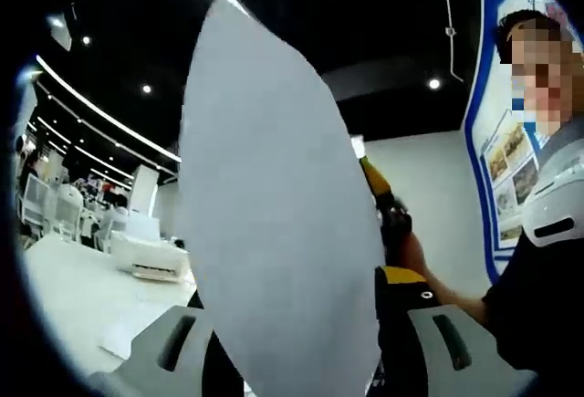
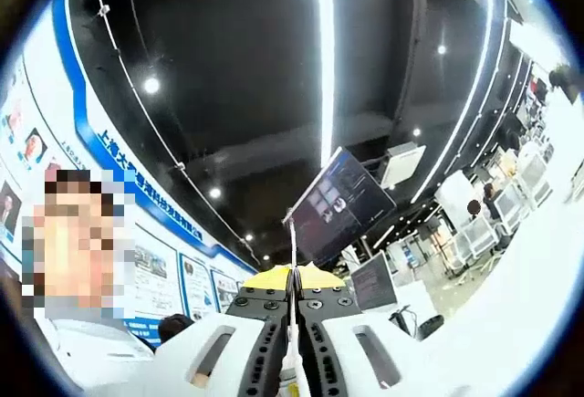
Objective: Organize the stack of printing papers by aligning and flattening the scattered papers on the table
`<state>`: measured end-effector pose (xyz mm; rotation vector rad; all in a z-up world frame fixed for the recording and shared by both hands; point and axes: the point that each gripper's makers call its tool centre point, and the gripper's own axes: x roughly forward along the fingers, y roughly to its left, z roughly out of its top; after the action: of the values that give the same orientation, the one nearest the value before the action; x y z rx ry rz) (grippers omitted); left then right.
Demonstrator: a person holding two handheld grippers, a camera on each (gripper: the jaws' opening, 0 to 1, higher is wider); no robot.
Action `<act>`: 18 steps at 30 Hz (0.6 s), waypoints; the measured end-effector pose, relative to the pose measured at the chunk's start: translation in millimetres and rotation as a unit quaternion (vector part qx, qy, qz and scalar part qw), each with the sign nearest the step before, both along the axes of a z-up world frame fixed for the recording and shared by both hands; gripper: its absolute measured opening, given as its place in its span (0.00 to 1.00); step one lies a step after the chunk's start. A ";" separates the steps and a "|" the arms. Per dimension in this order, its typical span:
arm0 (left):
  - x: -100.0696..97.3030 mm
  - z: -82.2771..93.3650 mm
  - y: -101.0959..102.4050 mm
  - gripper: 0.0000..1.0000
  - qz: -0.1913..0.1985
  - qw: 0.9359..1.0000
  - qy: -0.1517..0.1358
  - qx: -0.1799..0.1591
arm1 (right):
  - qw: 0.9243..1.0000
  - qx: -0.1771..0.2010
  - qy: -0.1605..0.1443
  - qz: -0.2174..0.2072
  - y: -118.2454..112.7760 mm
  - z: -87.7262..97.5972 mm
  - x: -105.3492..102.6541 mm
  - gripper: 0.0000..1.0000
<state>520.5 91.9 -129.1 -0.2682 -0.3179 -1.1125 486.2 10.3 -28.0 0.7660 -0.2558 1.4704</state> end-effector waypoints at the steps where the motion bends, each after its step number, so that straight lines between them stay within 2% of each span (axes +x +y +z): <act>1: -0.8 0.2 -0.9 0.57 -0.001 1.000 -0.003 0.001 | 1.000 -0.001 -0.001 0.001 0.3 0.6 -1.3 0.00; 10: -4.0 4.6 -2.4 0.53 -0.003 1.000 -0.013 -0.006 | 1.000 -0.003 0.001 -0.009 -3.6 -1.5 3.2 0.00; 14: -1.9 2.4 -0.7 0.53 0.000 1.000 -0.010 -0.004 | 1.000 0.008 0.003 -0.002 -3.6 4.0 1.5 0.00; 18: 0.0 3.4 1.4 0.53 0.000 1.000 -0.007 -0.011 | 1.000 0.004 -0.006 -0.007 1.1 5.9 0.4 0.00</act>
<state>520.5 93.4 -125.7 -0.2796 -0.3414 -1.1113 486.6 11.4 -22.1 0.7591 -0.2761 1.4615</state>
